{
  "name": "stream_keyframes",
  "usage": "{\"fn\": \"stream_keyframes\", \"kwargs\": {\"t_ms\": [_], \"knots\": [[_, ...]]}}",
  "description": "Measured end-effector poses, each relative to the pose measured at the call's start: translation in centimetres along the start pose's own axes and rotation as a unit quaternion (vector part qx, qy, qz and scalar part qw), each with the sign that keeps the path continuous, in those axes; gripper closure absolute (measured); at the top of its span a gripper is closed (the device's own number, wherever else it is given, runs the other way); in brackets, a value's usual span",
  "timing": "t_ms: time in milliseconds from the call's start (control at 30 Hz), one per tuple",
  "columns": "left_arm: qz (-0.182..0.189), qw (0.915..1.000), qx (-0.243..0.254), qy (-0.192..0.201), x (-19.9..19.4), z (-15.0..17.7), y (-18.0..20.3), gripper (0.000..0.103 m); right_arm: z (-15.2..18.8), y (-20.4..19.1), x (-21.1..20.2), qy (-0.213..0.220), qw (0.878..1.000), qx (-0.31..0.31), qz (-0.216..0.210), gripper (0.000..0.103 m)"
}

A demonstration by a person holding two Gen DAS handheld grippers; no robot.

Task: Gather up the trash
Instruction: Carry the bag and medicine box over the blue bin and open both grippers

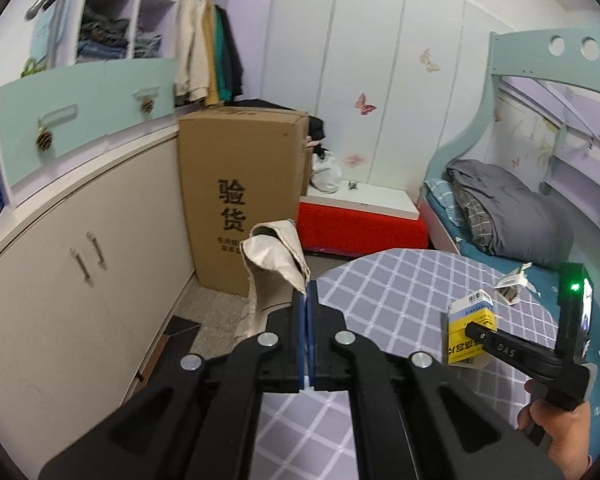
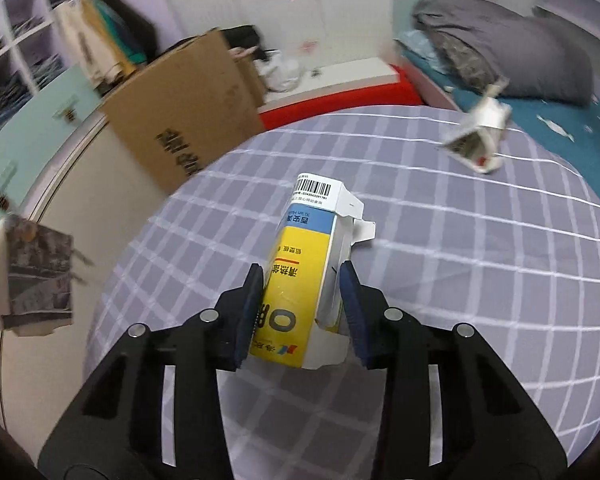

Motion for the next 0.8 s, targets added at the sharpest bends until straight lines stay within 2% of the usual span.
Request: {"fn": "stream_keyframes", "kwargs": {"t_ms": [200, 500, 667, 800], "knots": [[-0.018, 0.9991, -0.038, -0.008, -1.6, 1.6, -6.5, 0.102, 1.9, -8.8, -1.8, -0.003, 0.996, -0.058, -0.061, 0.064], [-0.056, 0.9918, -0.109, -0.035, -3.7, 5.7, -17.3, 0.102, 8.1, -23.3, -3.7, -0.039, 0.973, -0.158, -0.165, 0.064], [-0.072, 0.9864, -0.136, -0.058, -4.0, 8.4, -21.8, 0.102, 12.9, -29.4, -2.9, -0.071, 0.956, -0.212, -0.190, 0.064], [-0.080, 0.9805, -0.159, -0.082, -3.6, 11.1, -25.0, 0.102, 16.4, -32.8, -1.5, -0.094, 0.943, -0.256, -0.190, 0.063]]}}
Point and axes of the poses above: each gripper's, at about its wrist camera, not at the fingertips, and x roughly the way its jaws point, y to its right, z to its underside, the point moved 5 cm from there along x, roughly the way its jaws point, and after that the axes turned 5 degrees about z, right-handed, at the moved point
